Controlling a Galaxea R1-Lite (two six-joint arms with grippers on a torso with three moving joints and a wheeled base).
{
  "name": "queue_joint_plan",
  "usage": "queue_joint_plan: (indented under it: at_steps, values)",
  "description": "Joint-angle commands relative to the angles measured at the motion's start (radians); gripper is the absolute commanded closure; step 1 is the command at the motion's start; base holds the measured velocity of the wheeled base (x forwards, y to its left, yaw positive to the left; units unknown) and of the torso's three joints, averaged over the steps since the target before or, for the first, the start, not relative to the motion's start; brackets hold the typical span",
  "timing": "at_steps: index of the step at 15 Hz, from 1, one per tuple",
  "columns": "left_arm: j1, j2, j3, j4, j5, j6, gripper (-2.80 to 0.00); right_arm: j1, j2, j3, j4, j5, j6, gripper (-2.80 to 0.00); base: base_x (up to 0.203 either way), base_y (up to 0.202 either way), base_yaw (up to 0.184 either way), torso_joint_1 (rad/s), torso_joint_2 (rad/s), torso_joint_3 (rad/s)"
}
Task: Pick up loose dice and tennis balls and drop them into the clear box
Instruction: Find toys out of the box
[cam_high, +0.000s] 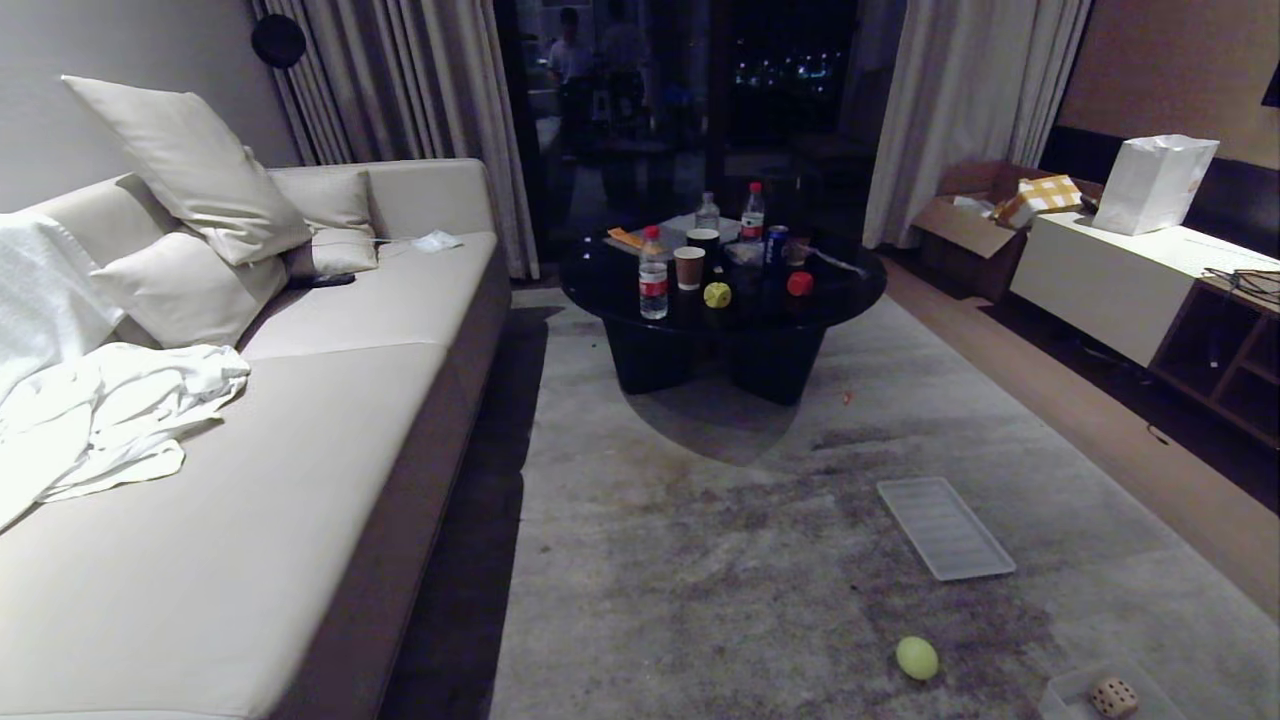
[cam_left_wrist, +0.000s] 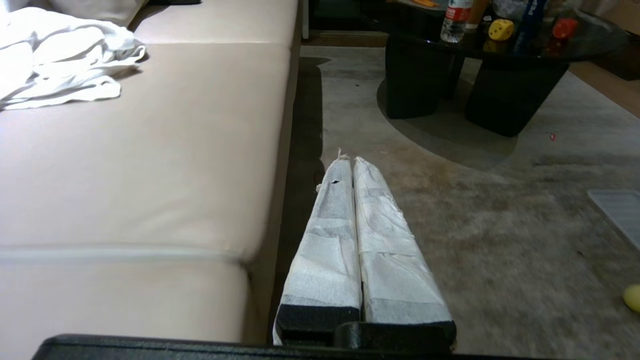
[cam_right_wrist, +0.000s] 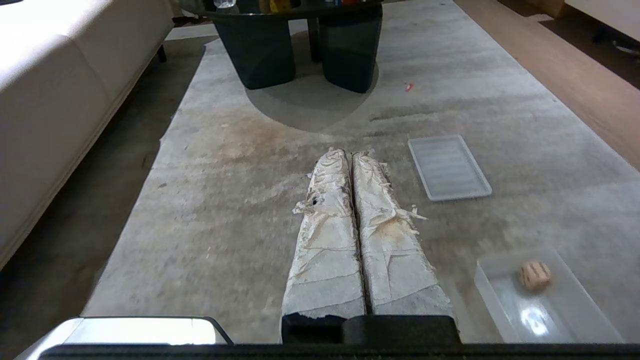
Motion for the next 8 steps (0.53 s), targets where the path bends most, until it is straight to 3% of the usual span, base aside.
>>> queue_joint_plan:
  at_steps: [1, 8]
  values:
    - [0.0, 0.002, 0.002, 0.0, 0.001, 0.0, 0.0, 0.0, 0.001, 0.0, 0.001, 0.0, 0.0, 0.0, 0.183, 0.0, -0.002, 0.007, -0.01, -0.002]
    - [0.0, 0.002, 0.002, 0.0, 0.001, 0.003, 0.0, 0.0, 0.001, 0.0, 0.001, 0.0, -0.003, 0.0, 0.185, 0.0, -0.001, 0.002, 0.0, 0.002]
